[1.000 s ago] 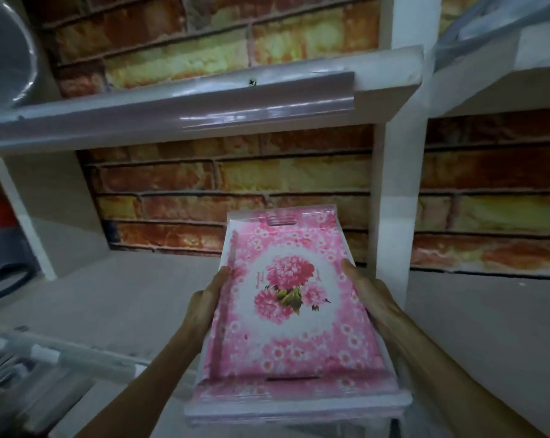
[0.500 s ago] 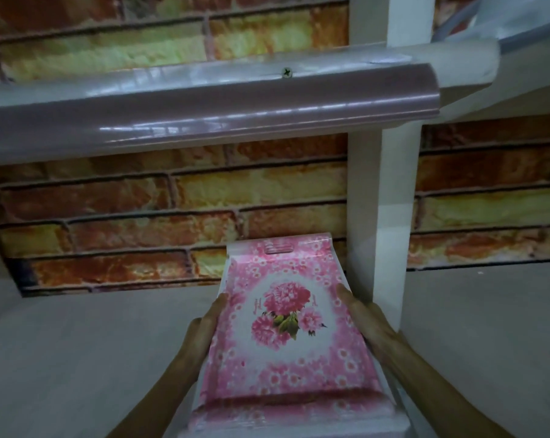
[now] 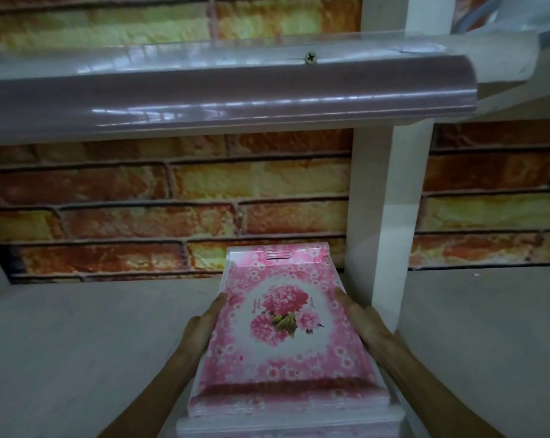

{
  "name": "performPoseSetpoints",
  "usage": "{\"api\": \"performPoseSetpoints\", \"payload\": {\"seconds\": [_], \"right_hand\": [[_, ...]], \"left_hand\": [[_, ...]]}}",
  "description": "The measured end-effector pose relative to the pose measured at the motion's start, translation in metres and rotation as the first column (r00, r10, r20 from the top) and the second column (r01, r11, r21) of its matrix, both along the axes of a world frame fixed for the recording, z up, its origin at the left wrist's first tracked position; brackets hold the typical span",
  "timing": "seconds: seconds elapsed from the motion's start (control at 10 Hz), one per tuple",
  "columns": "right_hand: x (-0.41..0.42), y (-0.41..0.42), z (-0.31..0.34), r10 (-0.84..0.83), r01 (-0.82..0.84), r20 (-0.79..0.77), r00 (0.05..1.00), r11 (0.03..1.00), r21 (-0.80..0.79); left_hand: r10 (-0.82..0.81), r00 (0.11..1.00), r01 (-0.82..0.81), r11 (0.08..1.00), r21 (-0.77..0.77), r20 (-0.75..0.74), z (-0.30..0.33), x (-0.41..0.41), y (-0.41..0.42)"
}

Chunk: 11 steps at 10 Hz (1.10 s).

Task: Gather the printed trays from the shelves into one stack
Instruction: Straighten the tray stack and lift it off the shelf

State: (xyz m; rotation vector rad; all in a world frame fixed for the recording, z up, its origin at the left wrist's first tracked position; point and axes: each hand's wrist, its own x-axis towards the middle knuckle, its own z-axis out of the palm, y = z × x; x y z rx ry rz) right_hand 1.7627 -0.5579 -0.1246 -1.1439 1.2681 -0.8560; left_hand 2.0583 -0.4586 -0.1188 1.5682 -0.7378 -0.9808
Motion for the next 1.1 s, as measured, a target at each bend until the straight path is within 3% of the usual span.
{"api": "performPoseSetpoints", "payload": {"seconds": [0.2,0.3,0.4,0.5,0.6,0.8,1.1], "right_hand": [[-0.002,0.000,0.002,0.036,-0.037,-0.062,0.997,0.999,-0.003],[-0.004,0.004,0.005,0.089,-0.090,-0.087,0.992,0.996,0.000],[-0.008,0.011,0.006,0.094,-0.096,-0.118,0.989,0.995,-0.013],[-0.013,0.027,0.014,0.069,-0.097,-0.218,0.974,0.988,-0.121],[-0.016,0.048,0.028,0.061,-0.109,-0.214,0.975,0.970,-0.217],[-0.028,0.090,0.041,0.028,-0.067,-0.128,0.991,0.947,-0.316],[-0.070,0.191,0.040,-0.026,0.002,-0.058,0.998,0.926,-0.379]], "left_hand": [[-0.018,0.999,0.016,0.999,0.037,0.039,0.004,-0.001,0.002],[-0.140,0.984,0.130,0.987,0.096,0.106,0.008,0.003,0.006],[-0.214,0.938,0.159,0.965,0.209,0.274,0.019,0.007,0.017],[-0.209,0.889,0.152,0.974,0.169,0.407,0.026,0.014,0.030],[-0.127,0.895,0.130,0.991,0.022,0.429,0.031,0.016,0.048],[-0.059,0.910,0.141,0.975,-0.174,0.411,0.044,-0.004,0.102],[0.048,0.932,0.070,0.948,-0.311,0.358,0.048,-0.046,0.226]]}}
